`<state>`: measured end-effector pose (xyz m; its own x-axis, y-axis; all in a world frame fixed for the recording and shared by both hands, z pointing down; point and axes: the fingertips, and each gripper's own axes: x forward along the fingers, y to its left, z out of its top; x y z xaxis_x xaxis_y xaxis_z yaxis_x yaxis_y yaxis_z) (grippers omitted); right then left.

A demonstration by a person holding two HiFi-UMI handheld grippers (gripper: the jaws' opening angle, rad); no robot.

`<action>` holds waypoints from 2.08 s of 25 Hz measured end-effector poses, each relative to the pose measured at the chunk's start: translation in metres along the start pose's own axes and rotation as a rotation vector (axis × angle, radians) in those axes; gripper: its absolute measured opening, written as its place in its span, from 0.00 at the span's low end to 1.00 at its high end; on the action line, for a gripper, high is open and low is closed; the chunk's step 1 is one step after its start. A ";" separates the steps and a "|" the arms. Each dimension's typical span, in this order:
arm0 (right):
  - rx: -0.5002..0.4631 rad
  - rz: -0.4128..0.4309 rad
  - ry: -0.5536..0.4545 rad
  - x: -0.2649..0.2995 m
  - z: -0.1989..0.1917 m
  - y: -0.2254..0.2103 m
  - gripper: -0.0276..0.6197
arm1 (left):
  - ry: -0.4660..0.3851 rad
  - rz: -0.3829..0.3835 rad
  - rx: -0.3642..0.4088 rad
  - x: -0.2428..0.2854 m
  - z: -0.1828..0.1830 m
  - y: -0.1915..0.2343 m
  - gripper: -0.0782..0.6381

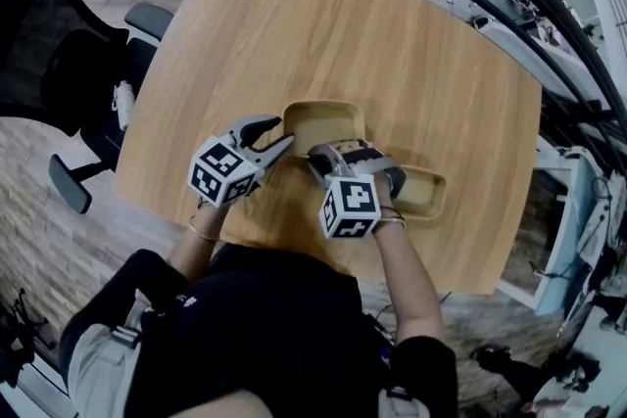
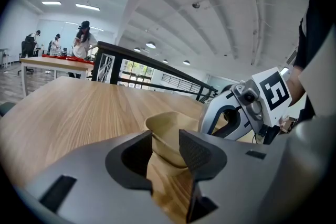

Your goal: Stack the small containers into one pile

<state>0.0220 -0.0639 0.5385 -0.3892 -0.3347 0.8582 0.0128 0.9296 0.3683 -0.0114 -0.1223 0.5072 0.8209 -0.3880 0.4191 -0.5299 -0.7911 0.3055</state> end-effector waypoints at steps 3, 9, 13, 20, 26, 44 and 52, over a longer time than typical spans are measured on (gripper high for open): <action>0.002 0.002 0.000 0.001 -0.001 0.000 0.09 | 0.002 -0.001 -0.002 0.001 0.000 0.000 0.31; 0.003 0.008 -0.001 0.003 -0.001 0.001 0.09 | 0.024 0.001 -0.004 0.001 -0.005 0.001 0.31; 0.004 0.013 -0.003 0.004 -0.001 0.001 0.09 | 0.016 0.003 -0.003 0.003 -0.005 0.002 0.31; 0.011 0.023 -0.012 0.007 -0.001 0.001 0.09 | 0.030 0.004 -0.010 0.003 -0.010 0.005 0.31; 0.015 0.032 -0.019 0.009 -0.001 0.001 0.09 | 0.033 0.006 -0.012 0.005 -0.012 0.006 0.31; 0.063 0.052 -0.049 0.009 0.001 0.000 0.09 | 0.036 0.008 -0.020 0.006 -0.015 0.009 0.31; 0.072 0.060 -0.055 0.005 0.001 0.001 0.09 | 0.032 0.011 -0.025 0.005 -0.013 0.008 0.31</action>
<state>0.0189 -0.0646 0.5431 -0.4399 -0.2706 0.8563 -0.0279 0.9572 0.2881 -0.0140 -0.1241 0.5233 0.8080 -0.3807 0.4496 -0.5441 -0.7749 0.3217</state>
